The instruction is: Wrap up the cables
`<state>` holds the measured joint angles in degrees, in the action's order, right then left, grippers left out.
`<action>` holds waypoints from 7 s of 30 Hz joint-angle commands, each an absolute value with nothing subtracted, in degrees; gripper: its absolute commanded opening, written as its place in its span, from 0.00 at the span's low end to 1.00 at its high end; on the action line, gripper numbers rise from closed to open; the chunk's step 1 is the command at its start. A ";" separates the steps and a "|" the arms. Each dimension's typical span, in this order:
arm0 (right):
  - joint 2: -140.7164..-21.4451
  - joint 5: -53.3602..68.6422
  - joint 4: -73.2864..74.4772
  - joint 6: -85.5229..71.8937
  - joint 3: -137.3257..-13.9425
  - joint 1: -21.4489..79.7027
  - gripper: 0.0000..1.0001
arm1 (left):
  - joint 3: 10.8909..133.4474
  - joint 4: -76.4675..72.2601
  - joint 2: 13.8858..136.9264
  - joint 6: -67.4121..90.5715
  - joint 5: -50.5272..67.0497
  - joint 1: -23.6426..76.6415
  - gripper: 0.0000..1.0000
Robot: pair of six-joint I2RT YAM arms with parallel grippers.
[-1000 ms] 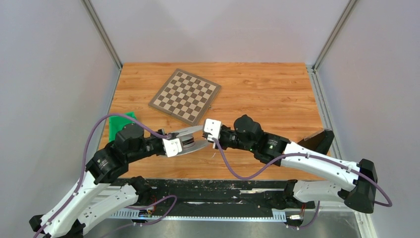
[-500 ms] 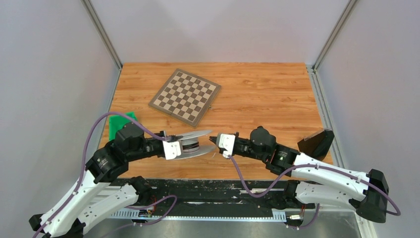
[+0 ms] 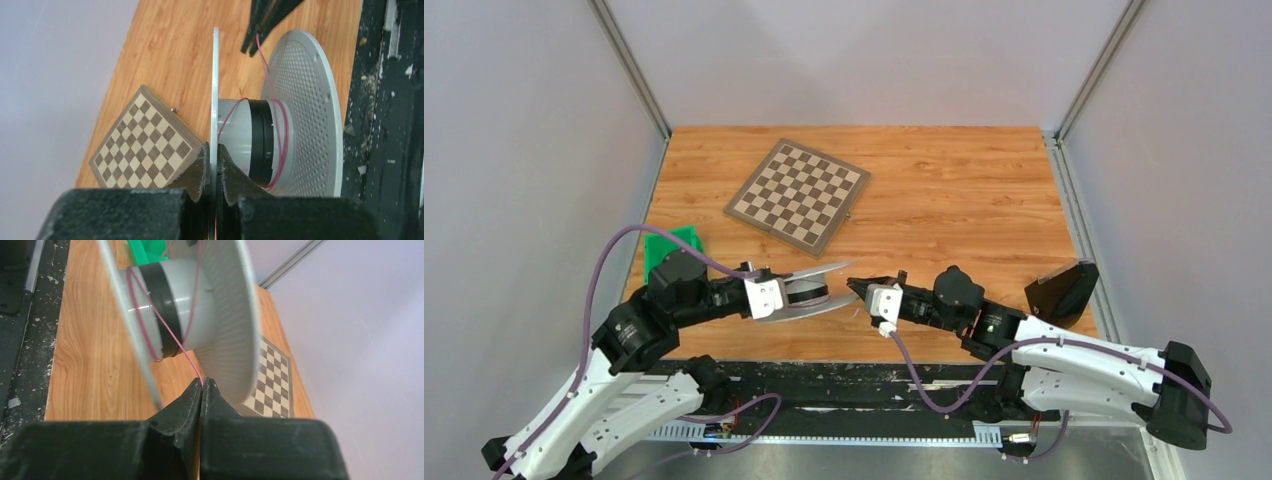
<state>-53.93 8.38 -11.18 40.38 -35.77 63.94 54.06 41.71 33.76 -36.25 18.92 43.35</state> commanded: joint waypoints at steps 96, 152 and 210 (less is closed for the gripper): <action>-27.51 -8.42 10.82 -4.90 -36.03 62.83 0.38 | 42.32 -7.42 24.27 16.93 8.81 43.06 0.00; -45.79 2.00 -22.40 37.51 -20.96 77.32 0.52 | 62.94 22.02 32.52 22.28 -14.34 43.07 0.00; -84.97 -4.70 -43.04 36.79 -40.46 76.82 0.00 | 59.70 22.31 36.89 22.41 -24.85 43.05 0.00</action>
